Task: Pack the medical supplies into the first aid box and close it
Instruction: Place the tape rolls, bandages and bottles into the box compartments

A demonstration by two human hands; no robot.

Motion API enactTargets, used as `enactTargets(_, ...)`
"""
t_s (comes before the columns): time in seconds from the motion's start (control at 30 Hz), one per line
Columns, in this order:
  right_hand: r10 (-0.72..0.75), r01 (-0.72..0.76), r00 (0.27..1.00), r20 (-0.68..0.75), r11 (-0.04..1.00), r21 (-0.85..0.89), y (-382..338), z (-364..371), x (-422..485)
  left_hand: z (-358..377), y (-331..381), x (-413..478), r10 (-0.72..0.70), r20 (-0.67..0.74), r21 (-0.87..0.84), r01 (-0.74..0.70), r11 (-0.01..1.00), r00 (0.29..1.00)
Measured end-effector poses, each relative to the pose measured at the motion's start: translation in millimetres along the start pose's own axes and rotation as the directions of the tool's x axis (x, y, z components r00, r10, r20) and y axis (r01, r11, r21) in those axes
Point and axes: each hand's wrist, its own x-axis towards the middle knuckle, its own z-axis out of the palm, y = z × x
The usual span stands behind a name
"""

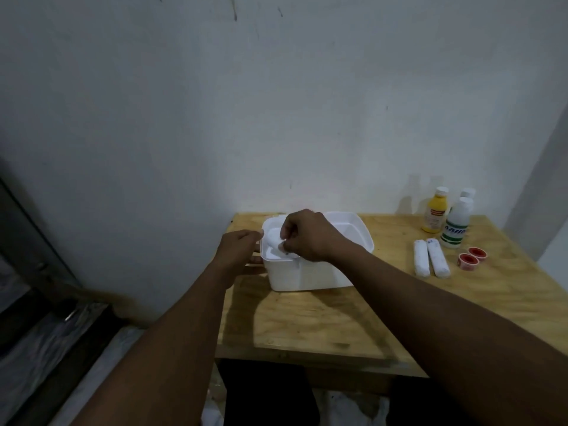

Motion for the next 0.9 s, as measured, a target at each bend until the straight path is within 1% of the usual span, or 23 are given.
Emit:
enactTargets(0.07,-0.026,0.027,0.999,0.023,0.998,-0.065,1.5,1.6,0.0,0.0,-1.0,0.2,0.005,-0.008,-0.003,-0.005,1.000,1.000)
enactTargets(0.3,-0.081,0.087,0.995,0.049,0.987,-0.136,3.4,5.7,3.5,2.0,-3.9,0.4,0.034,-0.015,-0.017,-0.035,0.999,0.999)
enactTargets(0.4,-0.087,0.094,0.995,0.049,0.985,-0.147,6.7,5.6,4.3,4.6,-4.3,0.5,0.049,-0.026,-0.011,-0.049,0.999,0.998)
enactTargets(0.53,-0.098,0.101,0.995,0.032,0.987,-0.125,13.5,6.2,1.4,9.1,-5.1,0.8,0.086,-0.087,0.032,-0.084,0.996,0.992)
enactTargets(0.6,-0.110,0.109,0.993,-0.038,0.993,-0.043,16.1,4.3,-2.7,10.8,-6.7,0.6,0.106,-0.121,0.050,-0.100,0.994,0.987)
enactTargets(0.67,-0.118,0.128,0.970,-0.213,0.991,0.033,18.4,-2.4,-5.3,12.1,-8.0,1.3,0.127,-0.162,0.076,-0.116,0.990,0.979)
enactTargets(0.7,-0.092,0.117,0.940,-0.327,0.991,0.058,20.3,-7.9,-5.3,13.1,-8.1,1.8,0.142,-0.183,0.091,-0.127,0.988,0.973)
enactTargets(0.77,0.050,0.031,0.857,-0.513,0.989,0.148,27.9,-24.5,-2.5,16.1,-7.2,2.2,0.181,-0.223,0.123,-0.157,0.980,0.958)
enactTargets(0.83,0.238,-0.089,0.775,-0.586,0.958,0.271,43.3,-42.7,0.9,18.9,-6.3,1.2,0.224,-0.261,0.161,-0.187,0.969,0.939)
enactTargets(0.9,0.381,-0.212,0.721,-0.579,0.916,0.340,67.0,-55.8,2.7,20.2,-6.5,1.6,0.255,-0.284,0.191,-0.207,0.960,0.924)
